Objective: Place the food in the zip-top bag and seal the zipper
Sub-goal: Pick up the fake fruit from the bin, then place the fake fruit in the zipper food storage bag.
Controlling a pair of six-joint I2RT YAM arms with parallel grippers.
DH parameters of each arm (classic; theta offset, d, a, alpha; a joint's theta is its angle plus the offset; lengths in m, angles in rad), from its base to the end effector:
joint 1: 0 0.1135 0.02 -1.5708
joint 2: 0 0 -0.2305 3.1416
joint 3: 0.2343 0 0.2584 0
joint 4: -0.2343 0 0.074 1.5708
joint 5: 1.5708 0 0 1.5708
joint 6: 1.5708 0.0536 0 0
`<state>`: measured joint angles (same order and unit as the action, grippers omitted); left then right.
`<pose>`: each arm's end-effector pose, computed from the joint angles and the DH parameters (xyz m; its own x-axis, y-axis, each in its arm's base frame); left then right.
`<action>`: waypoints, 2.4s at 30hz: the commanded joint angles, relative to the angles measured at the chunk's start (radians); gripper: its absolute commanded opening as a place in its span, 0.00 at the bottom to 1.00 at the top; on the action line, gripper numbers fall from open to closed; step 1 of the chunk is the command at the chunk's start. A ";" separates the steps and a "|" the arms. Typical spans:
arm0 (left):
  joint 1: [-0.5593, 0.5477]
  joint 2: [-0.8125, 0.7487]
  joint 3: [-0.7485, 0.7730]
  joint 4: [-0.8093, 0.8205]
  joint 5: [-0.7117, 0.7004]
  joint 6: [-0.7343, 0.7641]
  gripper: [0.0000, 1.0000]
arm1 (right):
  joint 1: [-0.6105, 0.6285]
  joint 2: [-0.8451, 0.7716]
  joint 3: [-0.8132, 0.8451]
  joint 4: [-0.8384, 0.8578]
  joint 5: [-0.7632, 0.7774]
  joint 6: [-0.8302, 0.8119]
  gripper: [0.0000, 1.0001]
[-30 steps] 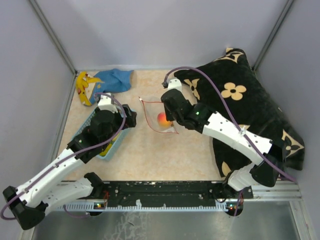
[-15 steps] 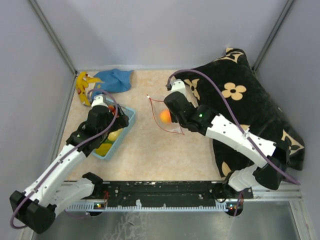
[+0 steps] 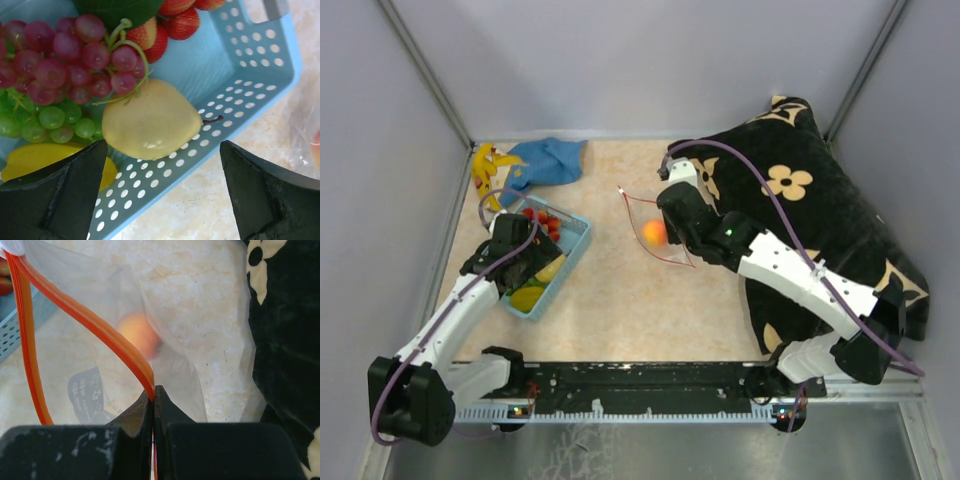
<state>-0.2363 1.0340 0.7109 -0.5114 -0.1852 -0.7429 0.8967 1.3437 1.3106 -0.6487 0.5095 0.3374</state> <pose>0.2401 -0.0477 0.1948 -0.6049 -0.5382 -0.5869 -0.4063 0.8425 -0.3538 0.2171 0.2298 0.3136 -0.5187 -0.1863 -0.8344 -0.2903 0.9564 -0.0330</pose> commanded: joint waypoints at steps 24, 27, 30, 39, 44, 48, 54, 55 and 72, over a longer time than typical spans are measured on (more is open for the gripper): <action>0.051 0.273 0.026 0.070 0.004 -0.190 0.99 | -0.010 -0.004 -0.008 0.074 -0.037 -0.021 0.00; 0.051 0.253 0.012 0.087 -0.010 -0.178 0.97 | -0.010 -0.003 -0.008 0.076 -0.038 -0.022 0.00; 0.051 0.218 -0.012 0.109 -0.022 -0.166 0.91 | -0.009 0.000 -0.008 0.076 -0.042 -0.018 0.00; 0.051 0.024 -0.086 0.152 -0.023 -0.126 0.57 | -0.010 0.002 0.009 0.066 -0.052 -0.013 0.00; 0.050 -0.083 -0.100 0.147 0.004 -0.087 0.53 | -0.010 0.011 0.023 0.064 -0.074 -0.006 0.00; 0.049 -0.176 -0.114 0.171 0.052 -0.038 0.53 | -0.010 0.036 0.039 0.058 -0.078 -0.005 0.00; 0.031 -0.314 -0.146 0.242 0.147 0.012 0.48 | -0.010 0.060 0.054 0.050 -0.081 0.001 0.00; 0.025 -0.331 -0.145 0.257 0.166 0.022 0.48 | -0.010 0.063 0.059 0.046 -0.083 0.003 0.00; -0.286 -0.350 -0.017 0.482 0.246 0.144 0.47 | 0.002 0.103 0.197 -0.057 -0.032 -0.026 0.00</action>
<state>-0.4953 0.6697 0.6594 -0.1604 0.0246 -0.6407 0.8921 1.4494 1.4395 -0.6998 0.4454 0.3325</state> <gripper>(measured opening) 0.865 0.006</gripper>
